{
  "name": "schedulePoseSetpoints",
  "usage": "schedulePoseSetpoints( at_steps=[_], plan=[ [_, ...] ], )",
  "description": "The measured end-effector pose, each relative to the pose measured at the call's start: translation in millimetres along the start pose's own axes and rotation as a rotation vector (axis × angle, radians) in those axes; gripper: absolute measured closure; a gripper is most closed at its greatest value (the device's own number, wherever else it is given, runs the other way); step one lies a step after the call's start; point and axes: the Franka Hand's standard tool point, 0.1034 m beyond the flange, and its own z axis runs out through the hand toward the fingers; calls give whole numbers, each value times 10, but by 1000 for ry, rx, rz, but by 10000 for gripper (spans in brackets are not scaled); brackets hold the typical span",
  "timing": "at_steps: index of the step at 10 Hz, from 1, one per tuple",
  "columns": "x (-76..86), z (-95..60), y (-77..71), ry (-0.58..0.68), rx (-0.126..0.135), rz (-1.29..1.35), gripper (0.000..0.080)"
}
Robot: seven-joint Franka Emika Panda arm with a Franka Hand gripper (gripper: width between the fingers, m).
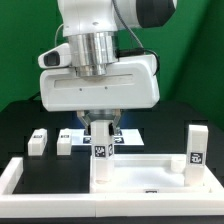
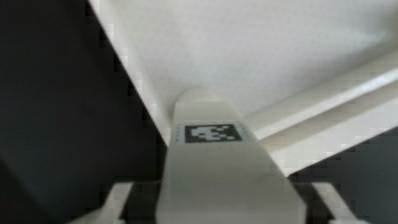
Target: Assemble desk
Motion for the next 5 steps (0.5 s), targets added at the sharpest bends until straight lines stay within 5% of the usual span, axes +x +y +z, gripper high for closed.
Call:
schedulePoseSetpoints(
  at_steps=[5],
  plan=[
    [21,15,-39,-28,23,576,509]
  ],
)
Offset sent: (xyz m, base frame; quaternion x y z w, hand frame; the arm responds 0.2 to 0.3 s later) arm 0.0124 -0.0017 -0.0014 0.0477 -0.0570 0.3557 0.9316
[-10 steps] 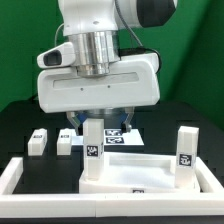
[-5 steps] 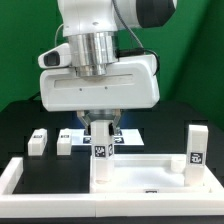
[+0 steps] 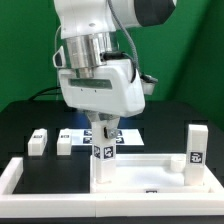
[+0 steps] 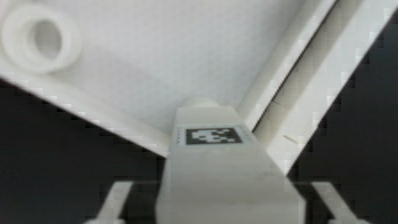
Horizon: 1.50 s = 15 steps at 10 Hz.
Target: Assemble desk
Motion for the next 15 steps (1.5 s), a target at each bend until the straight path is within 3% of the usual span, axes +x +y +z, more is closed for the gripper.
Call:
schedulePoseSetpoints(
  at_steps=[1,3,6,8,9,14,15],
  plan=[
    [-4,13,-2,-2,3,93,509],
    [-13,30,-56,-34,37,423,509],
    [-3,38,-116,-21,48,449,509],
    [-13,29,-118,12,15,169,266],
    [-29,35,-117,26,-4,-19,186],
    [-20,46,-98,25,-15,-378,150],
    [45,11,-91,25,-35,-591,150]
  ],
)
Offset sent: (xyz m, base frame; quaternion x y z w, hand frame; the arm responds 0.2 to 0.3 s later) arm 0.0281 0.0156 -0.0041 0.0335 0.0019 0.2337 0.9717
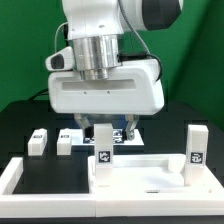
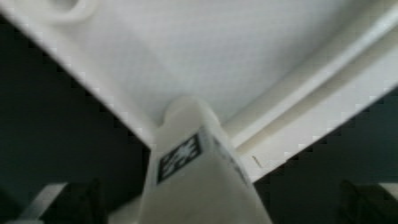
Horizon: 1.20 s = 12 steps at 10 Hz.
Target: Assemble desk
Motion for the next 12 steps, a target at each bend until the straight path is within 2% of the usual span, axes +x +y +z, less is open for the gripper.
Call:
schedulePoseSetpoints(
  at_steps=[2,5,7,9,12],
  plan=[
    [90,-33,-7,6,-2,-227,150],
    [86,-28,-9,5,0,-176,162],
    [84,-27,-14,5,3,-21,505],
    [100,-28,18,7,0,85,505],
    [106,-23,40,2,0,462,505]
  ],
)
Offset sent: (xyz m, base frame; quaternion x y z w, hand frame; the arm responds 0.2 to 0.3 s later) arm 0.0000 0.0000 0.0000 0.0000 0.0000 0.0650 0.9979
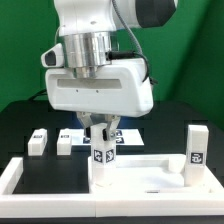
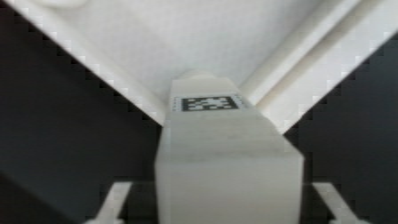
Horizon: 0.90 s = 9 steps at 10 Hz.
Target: Assemble desk
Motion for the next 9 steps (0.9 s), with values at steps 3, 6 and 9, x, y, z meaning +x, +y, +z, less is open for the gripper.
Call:
schedulePoseSetpoints(
  at_steps=[3,6,9],
  plan=[
    [6,7,-12,-64,34,513,506],
    [20,23,5,-68,52,551,506],
    [-30,-1,-93,-16,11,261,213]
  ],
)
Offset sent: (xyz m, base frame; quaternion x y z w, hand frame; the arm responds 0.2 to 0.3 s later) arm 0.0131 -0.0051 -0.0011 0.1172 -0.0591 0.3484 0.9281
